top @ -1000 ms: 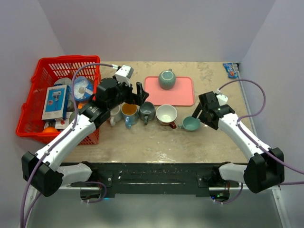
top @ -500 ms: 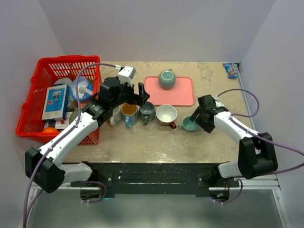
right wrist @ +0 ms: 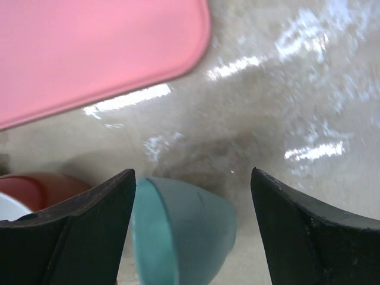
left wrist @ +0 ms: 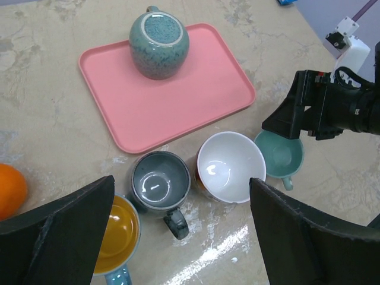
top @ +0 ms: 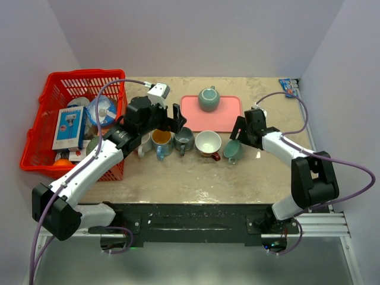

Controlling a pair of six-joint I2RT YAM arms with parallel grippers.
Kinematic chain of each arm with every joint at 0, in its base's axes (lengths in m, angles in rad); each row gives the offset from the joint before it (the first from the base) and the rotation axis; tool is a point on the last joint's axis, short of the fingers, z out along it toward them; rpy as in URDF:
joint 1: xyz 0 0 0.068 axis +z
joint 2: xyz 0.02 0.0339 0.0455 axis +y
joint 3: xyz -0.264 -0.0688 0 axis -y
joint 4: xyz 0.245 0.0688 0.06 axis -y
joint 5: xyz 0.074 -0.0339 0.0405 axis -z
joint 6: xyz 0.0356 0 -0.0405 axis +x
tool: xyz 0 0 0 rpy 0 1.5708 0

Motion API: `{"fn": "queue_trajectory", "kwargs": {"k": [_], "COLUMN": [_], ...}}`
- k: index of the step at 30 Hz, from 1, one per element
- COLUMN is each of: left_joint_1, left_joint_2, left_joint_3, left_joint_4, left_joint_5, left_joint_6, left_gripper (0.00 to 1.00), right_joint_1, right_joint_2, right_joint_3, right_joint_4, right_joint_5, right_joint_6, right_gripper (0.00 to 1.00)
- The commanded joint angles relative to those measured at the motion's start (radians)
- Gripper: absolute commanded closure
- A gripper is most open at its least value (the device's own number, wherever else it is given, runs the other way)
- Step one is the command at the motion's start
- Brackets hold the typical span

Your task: Turn the mug right side up

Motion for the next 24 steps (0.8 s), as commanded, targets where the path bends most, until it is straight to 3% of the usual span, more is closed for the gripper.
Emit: {"fn": "queue_trajectory", "kwargs": {"k": [1,8,17,24], "left_joint_1": [0.007,0.005,0.005,0.005], "left_joint_2": [0.009,0.014,0.031,0.026], "left_joint_3": [0.032,0.034,0.039,0.028], "left_joint_4": [0.024,0.026,0.031,0.029], "left_joint_5": [-0.022,-0.034,-0.020,-0.017], "left_joint_6": [0.012,0.013,0.013,0.010], "left_gripper": [0.01,0.01,0.01,0.01], "right_joint_1": [0.001,0.000,0.001,0.007], "right_joint_2": [-0.009,-0.029,-0.158,-0.251], "right_joint_3": [0.038,0.018,-0.002,-0.047], "right_joint_4": [0.127,0.050,0.036,-0.007], "right_joint_5": [-0.081,-0.083,-0.150,-0.262], "right_joint_6": [-0.132,-0.144,-0.207,-0.234], "right_gripper": [0.20,0.25,0.14,0.18]}}
